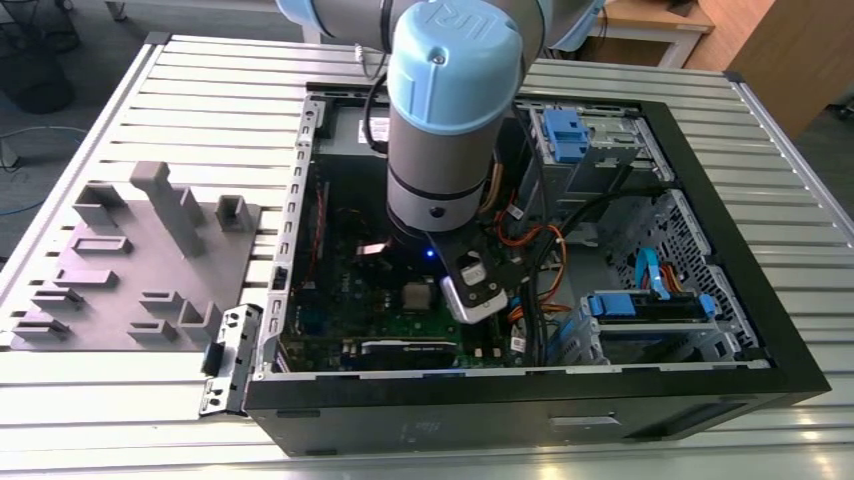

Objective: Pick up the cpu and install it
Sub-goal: 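Place the cpu into insertion slot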

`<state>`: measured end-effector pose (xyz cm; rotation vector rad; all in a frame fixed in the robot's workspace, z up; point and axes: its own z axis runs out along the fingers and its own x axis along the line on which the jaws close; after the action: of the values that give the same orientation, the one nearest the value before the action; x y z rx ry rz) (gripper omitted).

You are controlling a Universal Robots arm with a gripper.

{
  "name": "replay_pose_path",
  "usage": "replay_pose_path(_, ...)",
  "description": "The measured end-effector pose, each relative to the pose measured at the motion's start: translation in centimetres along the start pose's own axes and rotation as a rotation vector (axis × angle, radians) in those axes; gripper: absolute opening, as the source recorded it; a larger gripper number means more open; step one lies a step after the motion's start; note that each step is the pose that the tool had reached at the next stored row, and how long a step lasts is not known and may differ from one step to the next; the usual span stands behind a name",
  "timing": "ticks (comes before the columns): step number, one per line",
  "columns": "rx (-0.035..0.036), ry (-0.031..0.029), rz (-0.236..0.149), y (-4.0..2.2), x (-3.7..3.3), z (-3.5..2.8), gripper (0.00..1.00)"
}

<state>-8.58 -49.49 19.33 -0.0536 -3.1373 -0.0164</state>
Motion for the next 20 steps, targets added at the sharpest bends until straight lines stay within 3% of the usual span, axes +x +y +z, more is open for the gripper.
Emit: replay_pose_path(20,0.0,0.0003,-0.02,0.0,-0.08,0.16,0.47)
